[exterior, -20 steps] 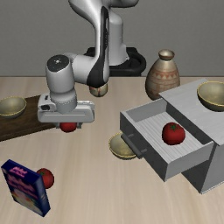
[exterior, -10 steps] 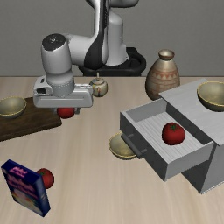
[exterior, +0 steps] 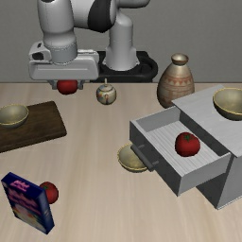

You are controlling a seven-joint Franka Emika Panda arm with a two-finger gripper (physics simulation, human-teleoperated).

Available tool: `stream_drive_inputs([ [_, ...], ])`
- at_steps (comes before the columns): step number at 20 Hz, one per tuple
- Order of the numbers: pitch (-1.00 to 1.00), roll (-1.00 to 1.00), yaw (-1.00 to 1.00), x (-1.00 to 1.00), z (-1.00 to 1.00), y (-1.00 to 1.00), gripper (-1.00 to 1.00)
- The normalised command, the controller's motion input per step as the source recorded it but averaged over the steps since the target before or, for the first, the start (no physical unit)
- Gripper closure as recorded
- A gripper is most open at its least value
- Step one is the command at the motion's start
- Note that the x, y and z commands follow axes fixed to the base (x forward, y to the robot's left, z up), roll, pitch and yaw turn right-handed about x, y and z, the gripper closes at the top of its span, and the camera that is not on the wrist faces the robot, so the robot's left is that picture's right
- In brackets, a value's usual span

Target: Pick the tomato next to the cutting board and place it on the porcelain bowl at the top of the cabinet

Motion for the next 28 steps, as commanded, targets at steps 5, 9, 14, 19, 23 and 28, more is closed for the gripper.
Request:
stream_drive_inputs([
  [5,0.00,0.00,0.00,0.00,1.00,0.00,1.00],
  [9,0.00,0.00,0.00,0.00,1.00,0.00,1.00],
  [14,0.00,0.00,0.00,0.80,0.20,0.00,1.00],
  [19,0.00,0.00,0.00,1.00,0.00,0.00,1.00],
  [23,0.00,0.00,0.00,0.25,0.00,0.75,1.00],
  [28,0.00,0.00,0.00,0.00,0.00,1.00,1.00],
])
